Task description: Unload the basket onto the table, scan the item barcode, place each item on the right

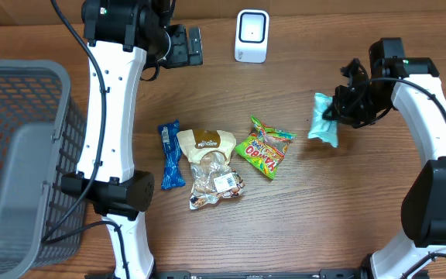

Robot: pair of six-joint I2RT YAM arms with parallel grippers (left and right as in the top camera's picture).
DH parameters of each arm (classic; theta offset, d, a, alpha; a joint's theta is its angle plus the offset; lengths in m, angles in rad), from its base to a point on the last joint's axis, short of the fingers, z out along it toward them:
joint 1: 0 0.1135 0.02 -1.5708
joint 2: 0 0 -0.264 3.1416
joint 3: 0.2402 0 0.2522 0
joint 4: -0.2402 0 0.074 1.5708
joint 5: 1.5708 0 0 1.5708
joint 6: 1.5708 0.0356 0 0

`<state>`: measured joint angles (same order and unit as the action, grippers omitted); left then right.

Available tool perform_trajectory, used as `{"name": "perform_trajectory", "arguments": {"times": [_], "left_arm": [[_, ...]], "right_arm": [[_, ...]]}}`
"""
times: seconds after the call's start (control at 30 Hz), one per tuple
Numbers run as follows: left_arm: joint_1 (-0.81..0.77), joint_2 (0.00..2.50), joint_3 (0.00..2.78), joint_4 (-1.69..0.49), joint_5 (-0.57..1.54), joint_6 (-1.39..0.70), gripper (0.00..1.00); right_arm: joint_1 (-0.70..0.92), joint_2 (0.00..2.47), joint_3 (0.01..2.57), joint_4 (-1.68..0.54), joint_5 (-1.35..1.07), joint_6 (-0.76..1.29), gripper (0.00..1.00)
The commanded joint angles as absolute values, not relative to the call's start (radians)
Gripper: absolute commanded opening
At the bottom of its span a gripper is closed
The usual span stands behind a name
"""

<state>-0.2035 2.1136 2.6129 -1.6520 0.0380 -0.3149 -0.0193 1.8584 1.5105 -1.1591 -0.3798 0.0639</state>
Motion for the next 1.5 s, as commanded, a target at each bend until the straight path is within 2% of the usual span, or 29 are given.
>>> {"name": "perform_trajectory", "arguments": {"times": [0.0,0.03,0.1,0.2,0.27,0.37,0.53,0.67,0.8,1.1,1.27,1.47], "left_arm": [[-0.211,2.12,2.615,-1.648,0.045,-0.318,1.0],[-0.211,2.12,2.615,-1.648,0.045,-0.318,1.0],[-0.211,2.12,2.615,-1.648,0.045,-0.318,1.0],[-0.211,2.12,2.615,-1.648,0.045,-0.318,1.0],[-0.211,2.12,2.615,-1.648,0.045,-0.318,1.0],[-0.211,2.12,2.615,-1.648,0.045,-0.318,1.0],[-0.211,2.12,2.615,-1.648,0.045,-0.318,1.0],[-0.211,2.12,2.615,-1.648,0.045,-0.318,1.0],[-0.211,2.12,2.615,-1.648,0.045,-0.318,1.0],[-0.211,2.12,2.615,-1.648,0.045,-0.318,1.0],[-0.211,2.12,2.615,-1.648,0.045,-0.318,1.0],[-0.211,2.12,2.615,-1.648,0.045,-0.318,1.0]], "right_arm": [[-0.022,1.86,1.504,-1.152,-0.199,0.161,0.1],[-0.022,1.86,1.504,-1.15,-0.203,0.161,0.23],[-0.021,1.86,1.504,-1.15,-0.203,0.161,0.35],[-0.021,1.86,1.507,-1.161,-0.202,0.157,0.45],[-0.021,1.86,1.533,-1.187,-0.202,0.157,0.58],[-0.014,1.859,1.616,-1.245,-0.199,0.173,0.65],[0.141,1.866,1.678,-1.196,0.086,0.344,0.59],[0.281,1.901,1.674,-1.168,0.339,0.397,0.48],[0.366,1.985,1.674,-1.193,0.462,0.397,0.46],[0.358,2.088,1.661,-1.224,0.5,0.241,0.46],[0.295,2.088,1.623,-1.211,0.496,0.234,0.46],[0.232,2.088,1.622,-1.177,0.356,0.2,0.43]]}}
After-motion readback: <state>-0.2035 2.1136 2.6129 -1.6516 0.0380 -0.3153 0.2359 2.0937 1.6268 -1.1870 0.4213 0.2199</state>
